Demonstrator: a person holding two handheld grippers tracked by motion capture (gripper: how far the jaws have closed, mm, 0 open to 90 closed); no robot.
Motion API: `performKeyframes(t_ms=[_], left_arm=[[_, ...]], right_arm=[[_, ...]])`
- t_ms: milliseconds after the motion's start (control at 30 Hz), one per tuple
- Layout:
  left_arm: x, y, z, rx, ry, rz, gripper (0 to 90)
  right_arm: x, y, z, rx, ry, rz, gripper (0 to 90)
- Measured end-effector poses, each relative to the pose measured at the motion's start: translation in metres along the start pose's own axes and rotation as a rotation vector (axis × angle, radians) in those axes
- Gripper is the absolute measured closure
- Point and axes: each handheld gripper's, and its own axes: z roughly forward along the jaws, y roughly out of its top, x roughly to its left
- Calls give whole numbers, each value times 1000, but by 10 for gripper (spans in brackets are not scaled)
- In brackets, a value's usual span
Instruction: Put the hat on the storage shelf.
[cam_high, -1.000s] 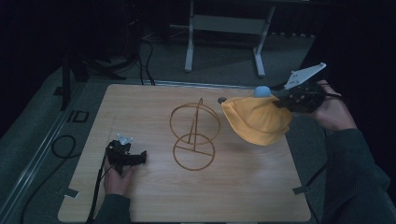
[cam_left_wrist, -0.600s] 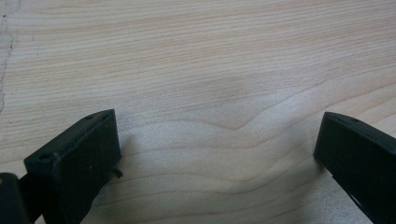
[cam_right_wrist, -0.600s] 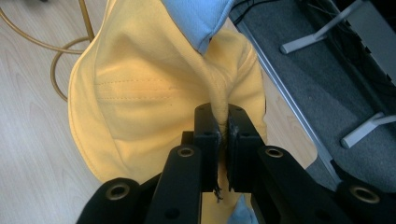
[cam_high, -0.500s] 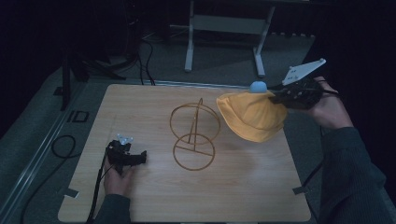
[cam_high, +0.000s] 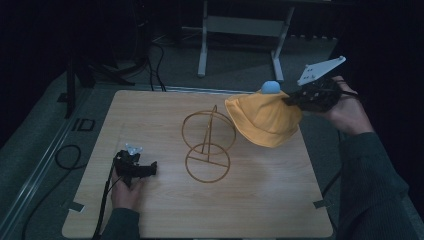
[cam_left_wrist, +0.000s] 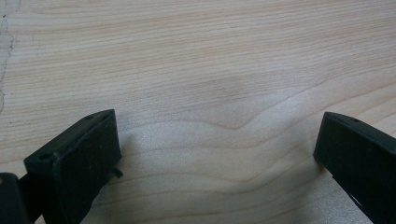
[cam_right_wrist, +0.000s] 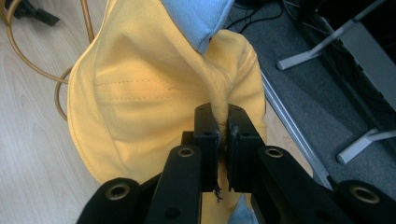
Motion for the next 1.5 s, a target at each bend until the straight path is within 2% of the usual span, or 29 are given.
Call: performKeyframes(t_ms=[700, 1500], left_arm=[[0, 0, 0, 0, -1, -1, 4], [0, 0, 0, -1, 0, 0, 3]], right_arm=[[6, 29, 7, -46, 35, -21, 847], [17, 57, 18, -49, 68, -61, 846]])
